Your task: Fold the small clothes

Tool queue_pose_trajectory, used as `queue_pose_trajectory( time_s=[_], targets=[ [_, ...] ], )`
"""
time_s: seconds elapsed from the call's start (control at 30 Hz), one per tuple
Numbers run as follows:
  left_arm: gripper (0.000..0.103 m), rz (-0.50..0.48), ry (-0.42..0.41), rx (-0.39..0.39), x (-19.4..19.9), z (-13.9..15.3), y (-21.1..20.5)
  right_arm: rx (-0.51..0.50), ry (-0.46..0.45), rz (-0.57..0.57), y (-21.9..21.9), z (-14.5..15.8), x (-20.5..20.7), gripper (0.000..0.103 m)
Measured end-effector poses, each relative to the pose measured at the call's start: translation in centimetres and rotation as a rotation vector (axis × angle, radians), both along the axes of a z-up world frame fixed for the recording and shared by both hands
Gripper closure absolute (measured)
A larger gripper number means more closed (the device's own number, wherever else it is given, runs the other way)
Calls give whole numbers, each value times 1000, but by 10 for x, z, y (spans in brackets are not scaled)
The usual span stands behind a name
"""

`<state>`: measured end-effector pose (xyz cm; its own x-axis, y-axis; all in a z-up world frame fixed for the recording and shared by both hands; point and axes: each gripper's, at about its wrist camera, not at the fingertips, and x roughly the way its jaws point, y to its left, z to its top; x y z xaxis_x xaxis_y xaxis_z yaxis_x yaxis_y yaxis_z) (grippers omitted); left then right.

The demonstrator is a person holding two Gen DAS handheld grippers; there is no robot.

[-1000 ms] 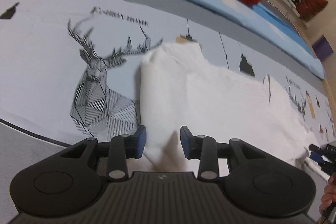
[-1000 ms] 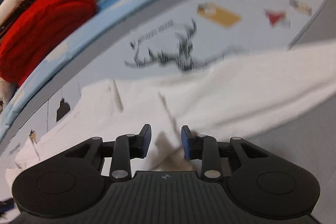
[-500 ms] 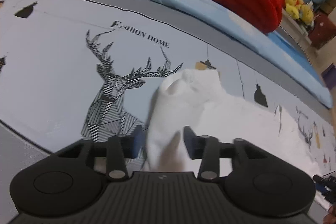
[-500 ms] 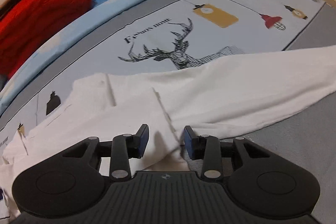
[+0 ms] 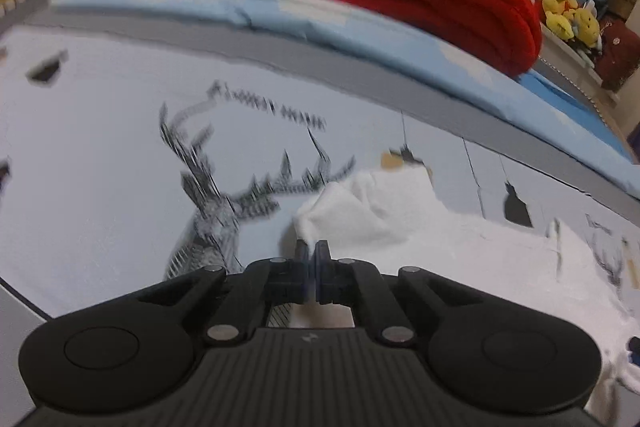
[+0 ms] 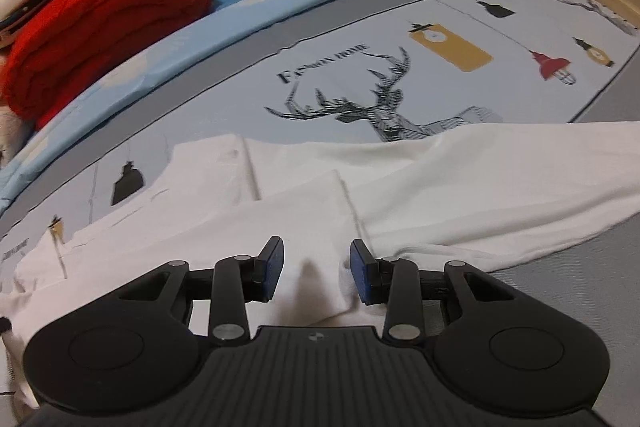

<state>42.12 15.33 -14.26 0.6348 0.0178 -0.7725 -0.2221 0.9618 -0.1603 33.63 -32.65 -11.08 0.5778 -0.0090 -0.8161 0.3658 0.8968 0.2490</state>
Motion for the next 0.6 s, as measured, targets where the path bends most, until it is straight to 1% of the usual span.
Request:
queue_pose_trajectory(
  time_s=[0.03,0.07,0.13,0.17,0.27,0.33,0.4,0.43,0.47,0.53,0.57,0.6],
  targets=[
    [100,0,-2,47,0,4,-3,5,0,7,1,0,1,65],
    [96,7,4,77,-1,7,-4,7,3,14,2,-1,1,65],
    [93,58,38,104,-3,16,-3,4,19,13,3,-4,2,65],
    [93,57,42,109,-5,23,-3,0,34,13,4,-7,3,65],
    [93,-36,9,111,-19,47,-18,-22,97,-11,2,-16,4,65],
    [93,-98,5,90,-30,51,-28,-21,103,-17,0,-19,3,65],
    [92,-133,59,19,-36,40,-30,-31,100,-13,0,-19,3,65],
    [92,-138,103,-13,-38,30,-29,-34,101,-14,-1,-19,3,65],
    [92,-140,168,-27,-38,16,-26,-32,102,-20,-2,-19,2,65],
    [92,-124,287,15,-38,-10,-21,-30,103,-36,-4,-18,0,65],
    [94,-99,312,31,-40,-18,-17,-32,102,-41,-5,-17,-1,65],
    [94,-87,302,12,-42,-17,-13,-31,99,-44,-5,-16,-2,65]
  ],
)
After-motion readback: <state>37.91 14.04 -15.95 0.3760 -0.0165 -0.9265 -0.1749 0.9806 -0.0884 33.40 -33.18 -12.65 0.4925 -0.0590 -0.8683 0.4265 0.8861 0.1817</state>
